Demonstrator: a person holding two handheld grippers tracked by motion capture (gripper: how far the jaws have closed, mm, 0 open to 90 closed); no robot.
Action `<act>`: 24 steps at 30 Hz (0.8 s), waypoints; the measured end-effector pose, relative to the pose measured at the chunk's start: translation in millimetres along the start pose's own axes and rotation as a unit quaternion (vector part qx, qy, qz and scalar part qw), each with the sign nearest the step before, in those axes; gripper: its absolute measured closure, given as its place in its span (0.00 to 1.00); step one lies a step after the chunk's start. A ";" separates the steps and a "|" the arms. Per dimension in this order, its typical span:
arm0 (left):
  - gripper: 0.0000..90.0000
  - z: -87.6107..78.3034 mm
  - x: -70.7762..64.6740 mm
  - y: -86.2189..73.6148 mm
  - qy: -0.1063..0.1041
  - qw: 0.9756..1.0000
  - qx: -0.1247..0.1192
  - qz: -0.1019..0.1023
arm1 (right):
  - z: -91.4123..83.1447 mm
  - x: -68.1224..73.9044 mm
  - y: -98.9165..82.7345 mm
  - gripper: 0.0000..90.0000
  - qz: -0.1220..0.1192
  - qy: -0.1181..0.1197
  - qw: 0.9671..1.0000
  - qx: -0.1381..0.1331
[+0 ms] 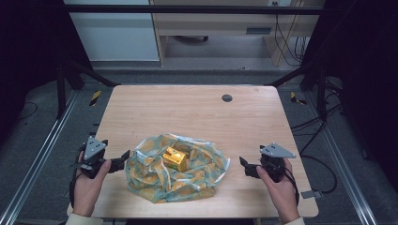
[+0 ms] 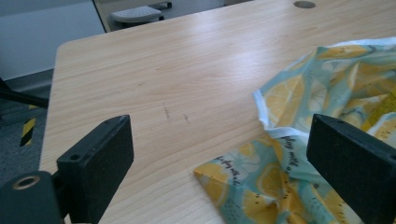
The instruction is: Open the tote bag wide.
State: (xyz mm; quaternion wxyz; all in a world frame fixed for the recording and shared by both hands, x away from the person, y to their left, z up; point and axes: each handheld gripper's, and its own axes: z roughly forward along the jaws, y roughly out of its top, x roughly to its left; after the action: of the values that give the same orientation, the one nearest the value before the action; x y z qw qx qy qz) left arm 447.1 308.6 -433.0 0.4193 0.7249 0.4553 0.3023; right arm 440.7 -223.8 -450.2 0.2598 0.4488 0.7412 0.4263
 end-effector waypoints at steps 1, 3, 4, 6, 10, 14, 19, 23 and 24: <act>0.08 0.5 2.8 -1.2 0.001 1.000 0.000 -0.003 | 0.6 -2.1 -1.3 0.11 0.002 -0.004 1.000 0.002; 0.08 1.3 6.7 -2.7 0.006 1.000 -0.001 -0.006 | 1.7 -7.3 -3.5 0.11 0.000 -0.012 1.000 0.005; 0.08 1.7 8.9 -3.5 0.008 1.000 -0.002 -0.006 | 1.8 -9.5 -3.9 0.11 0.005 -0.012 1.000 0.004; 0.08 2.4 13.3 -5.0 0.015 1.000 -0.001 -0.007 | 1.2 -13.3 -4.5 0.11 0.017 -0.014 1.000 0.000; 0.08 4.5 21.8 -8.5 0.025 1.000 0.004 -0.016 | -0.5 -16.2 -5.7 0.11 0.019 -0.021 1.000 -0.004; 0.08 6.7 32.5 -11.2 0.041 0.999 0.003 -0.032 | -0.8 -20.5 -6.3 0.12 0.019 -0.036 0.999 -0.009; 0.08 10.7 42.6 -15.2 0.043 0.998 0.008 -0.052 | 0.2 -30.0 -8.7 0.12 0.022 -0.065 0.998 -0.010; 0.08 11.6 45.5 -16.5 0.043 0.997 0.011 -0.058 | 0.2 -37.5 -10.6 0.11 0.035 -0.073 0.997 -0.011; 0.08 12.1 46.1 -17.0 0.043 0.997 0.014 -0.057 | 1.2 -39.1 -11.3 0.11 0.033 -0.076 0.996 -0.011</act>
State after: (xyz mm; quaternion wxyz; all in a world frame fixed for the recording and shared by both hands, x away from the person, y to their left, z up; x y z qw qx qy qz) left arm 468.6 350.7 -451.0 0.4053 0.6898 0.5180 0.3027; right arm 454.7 -260.7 -460.5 0.3062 0.5013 0.6995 0.4071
